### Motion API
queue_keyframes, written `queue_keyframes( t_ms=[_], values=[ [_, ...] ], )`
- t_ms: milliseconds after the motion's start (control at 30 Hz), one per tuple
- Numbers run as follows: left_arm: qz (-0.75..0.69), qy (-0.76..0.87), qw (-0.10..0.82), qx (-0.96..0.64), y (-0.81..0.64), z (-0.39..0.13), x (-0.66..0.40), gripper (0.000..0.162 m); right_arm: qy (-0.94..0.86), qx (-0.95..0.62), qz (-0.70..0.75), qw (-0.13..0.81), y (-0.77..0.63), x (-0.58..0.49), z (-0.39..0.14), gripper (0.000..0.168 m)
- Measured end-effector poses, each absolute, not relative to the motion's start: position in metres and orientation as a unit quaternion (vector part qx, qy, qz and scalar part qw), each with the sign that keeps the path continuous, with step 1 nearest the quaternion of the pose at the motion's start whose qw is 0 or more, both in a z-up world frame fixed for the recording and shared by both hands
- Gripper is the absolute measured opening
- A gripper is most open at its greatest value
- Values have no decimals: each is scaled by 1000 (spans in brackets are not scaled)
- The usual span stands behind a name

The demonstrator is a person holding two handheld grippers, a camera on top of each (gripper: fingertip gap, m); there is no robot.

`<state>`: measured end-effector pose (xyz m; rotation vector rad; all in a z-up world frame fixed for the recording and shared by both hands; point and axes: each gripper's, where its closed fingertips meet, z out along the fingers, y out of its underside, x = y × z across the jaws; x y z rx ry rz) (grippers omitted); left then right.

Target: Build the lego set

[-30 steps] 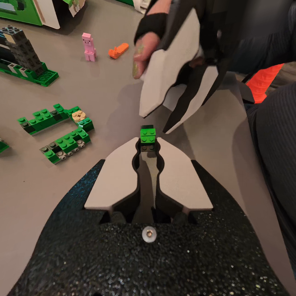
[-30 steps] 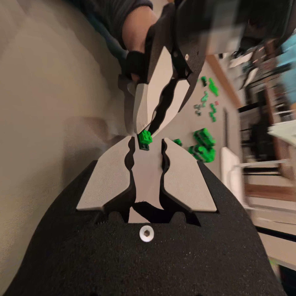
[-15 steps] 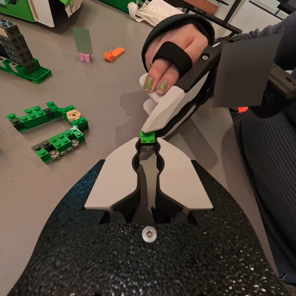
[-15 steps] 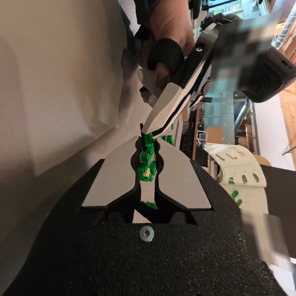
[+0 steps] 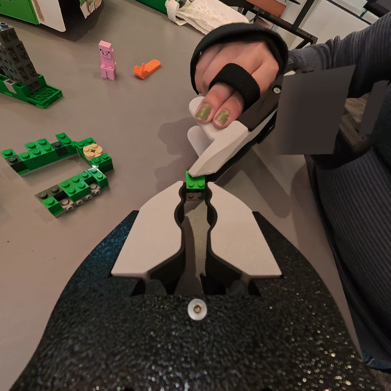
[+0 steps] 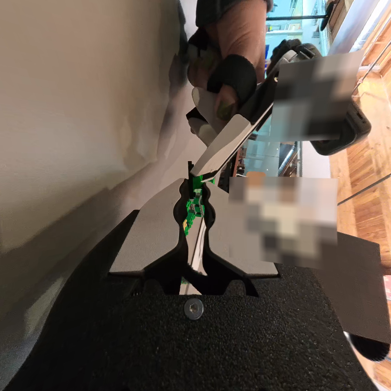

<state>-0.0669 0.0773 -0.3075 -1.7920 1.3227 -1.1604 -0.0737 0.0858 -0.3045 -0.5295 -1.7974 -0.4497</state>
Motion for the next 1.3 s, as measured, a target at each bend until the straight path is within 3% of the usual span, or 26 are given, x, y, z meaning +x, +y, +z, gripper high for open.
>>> queue_keyframes(
  t_ms=[200, 300, 400, 633, 767, 933, 1000, 1167, 1300],
  values=[
    [-421, 515, 299, -684, 75, -314, -65, 16, -771, -251, -160, 562, 84, -72, -311, 12],
    [-424, 516, 298, -682, 74, -314, -64, 16, -757, -323, -71, 564, 83, -71, -310, 14],
    [-432, 509, 305, -679, 75, -310, -65, 16, -723, -401, 47, 560, 83, -69, -300, 28],
    [-414, 526, 307, -677, 74, -314, -64, 16, -687, -515, 253, 446, 74, -64, -299, 31],
    [-375, 560, 327, -662, 73, -317, -62, 16, -691, -554, 269, 379, 75, -59, -314, 33],
    [-344, 593, 339, -644, 69, -322, -60, 16, -702, -555, 252, 368, 76, -59, -321, 27],
    [-338, 596, 342, -643, 70, -322, -60, 16, -709, -551, 257, 357, 72, -59, -323, 17],
    [-332, 595, 373, -629, 72, -316, -58, 17, -698, -556, 263, 366, 75, -56, -319, 16],
    [-312, 574, 404, -640, 85, -312, -63, 31, -691, -579, 243, 359, 89, -43, -324, 17]
  ],
)
